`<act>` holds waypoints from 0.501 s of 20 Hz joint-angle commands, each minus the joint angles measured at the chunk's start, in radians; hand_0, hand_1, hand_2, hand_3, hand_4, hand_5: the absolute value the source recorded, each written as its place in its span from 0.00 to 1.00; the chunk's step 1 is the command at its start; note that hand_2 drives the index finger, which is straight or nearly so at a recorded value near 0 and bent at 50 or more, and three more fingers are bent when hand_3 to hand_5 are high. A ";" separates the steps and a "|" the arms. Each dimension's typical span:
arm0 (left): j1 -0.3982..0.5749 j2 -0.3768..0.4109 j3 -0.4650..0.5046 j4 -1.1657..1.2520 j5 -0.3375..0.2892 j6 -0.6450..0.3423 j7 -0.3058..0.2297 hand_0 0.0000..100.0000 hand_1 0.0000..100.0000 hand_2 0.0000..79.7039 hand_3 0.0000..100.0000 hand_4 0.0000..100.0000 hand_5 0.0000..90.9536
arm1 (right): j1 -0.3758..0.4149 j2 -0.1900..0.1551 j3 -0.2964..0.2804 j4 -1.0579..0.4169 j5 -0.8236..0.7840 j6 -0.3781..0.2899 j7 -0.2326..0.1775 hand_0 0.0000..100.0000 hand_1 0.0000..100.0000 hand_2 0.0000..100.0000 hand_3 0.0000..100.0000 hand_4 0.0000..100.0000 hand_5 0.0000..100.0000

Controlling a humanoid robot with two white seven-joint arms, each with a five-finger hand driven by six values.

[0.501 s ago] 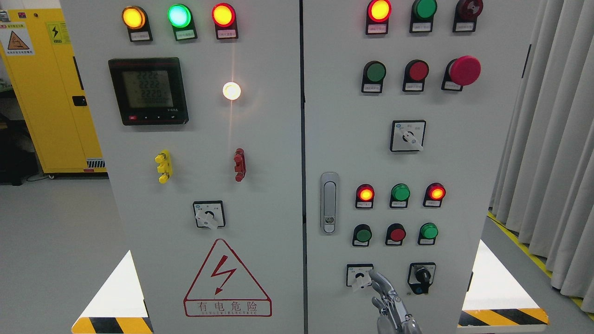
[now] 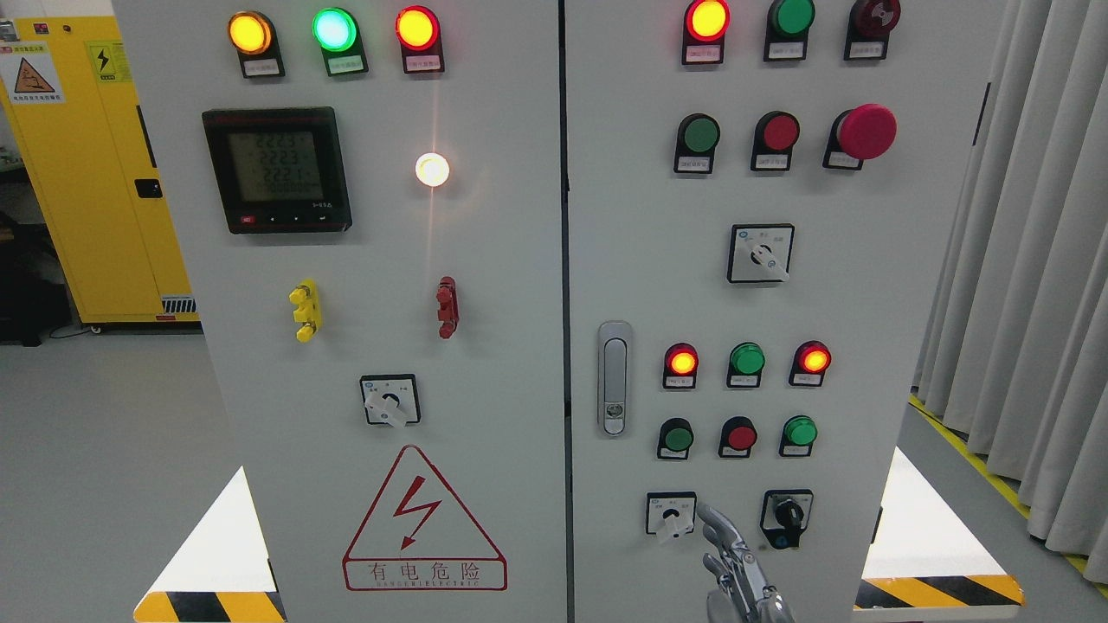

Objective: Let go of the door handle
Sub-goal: 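Raise the right hand up toward the vertical silver door handle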

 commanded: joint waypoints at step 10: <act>0.000 0.000 0.000 -0.015 0.000 0.001 0.000 0.12 0.56 0.00 0.00 0.00 0.00 | -0.033 0.002 0.041 0.005 0.470 -0.003 -0.075 0.52 0.45 0.01 0.96 1.00 1.00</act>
